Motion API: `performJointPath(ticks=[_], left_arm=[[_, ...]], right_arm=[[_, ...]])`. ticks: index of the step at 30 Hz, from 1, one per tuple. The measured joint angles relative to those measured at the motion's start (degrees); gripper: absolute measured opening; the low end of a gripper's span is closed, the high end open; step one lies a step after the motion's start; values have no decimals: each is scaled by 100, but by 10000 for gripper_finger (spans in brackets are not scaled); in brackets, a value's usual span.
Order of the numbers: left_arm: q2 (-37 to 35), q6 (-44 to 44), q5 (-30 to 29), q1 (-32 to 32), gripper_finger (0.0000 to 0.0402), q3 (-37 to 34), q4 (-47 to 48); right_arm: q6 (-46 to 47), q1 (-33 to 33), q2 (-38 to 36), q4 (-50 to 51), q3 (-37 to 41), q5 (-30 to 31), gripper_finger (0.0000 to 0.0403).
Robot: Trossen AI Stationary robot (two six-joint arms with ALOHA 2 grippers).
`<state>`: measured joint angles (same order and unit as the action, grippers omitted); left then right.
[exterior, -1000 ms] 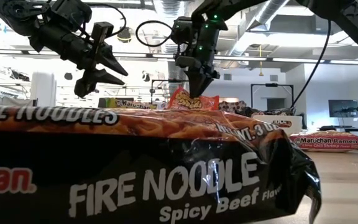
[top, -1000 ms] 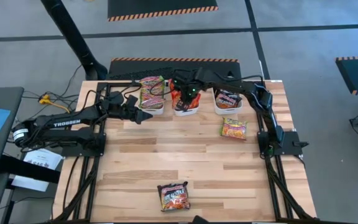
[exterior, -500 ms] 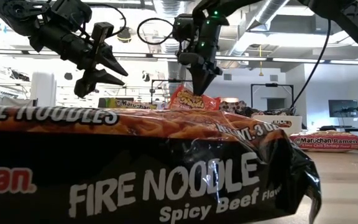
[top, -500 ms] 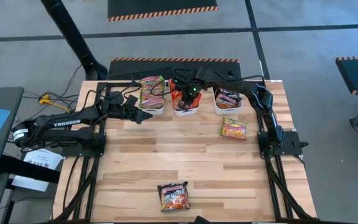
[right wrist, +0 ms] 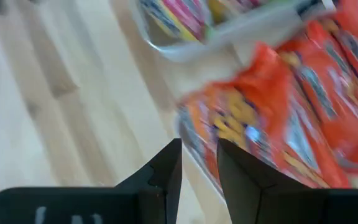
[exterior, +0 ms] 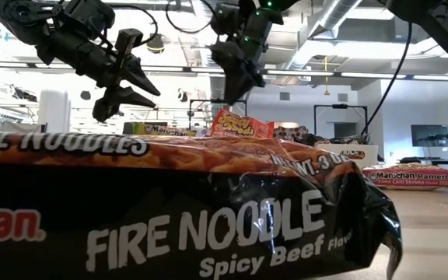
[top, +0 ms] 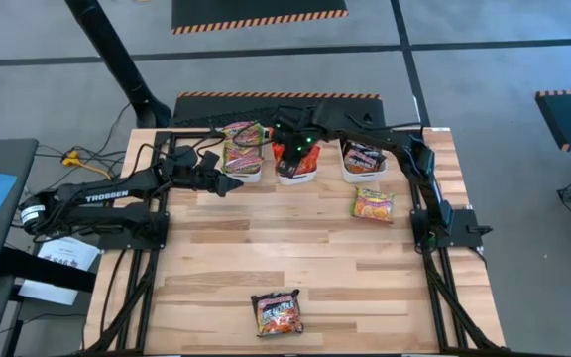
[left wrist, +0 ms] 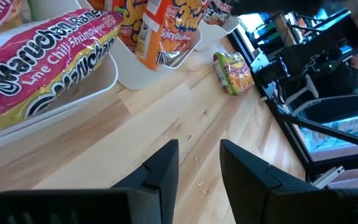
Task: Sort Maruchan noodles
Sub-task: Put the orange noodle pack into the middle white bin
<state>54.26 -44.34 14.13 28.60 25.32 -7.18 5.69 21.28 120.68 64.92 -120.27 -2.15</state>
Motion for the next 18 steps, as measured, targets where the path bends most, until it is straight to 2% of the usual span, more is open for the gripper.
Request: performJointPath(ticks=[6, 12, 18], left_arm=[[0, 17, 0, 0, 103, 0, 0], [0, 17, 0, 0, 103, 2, 0], [0, 15, 2, -2, 103, 0, 0]], right_arm=[[-441, -242, 72, -549, -1, -56, 127], [-1193, -363, 352, -1109, 9, 207, 127], [-1494, -370, 531, -1435, -10, 582, 127]])
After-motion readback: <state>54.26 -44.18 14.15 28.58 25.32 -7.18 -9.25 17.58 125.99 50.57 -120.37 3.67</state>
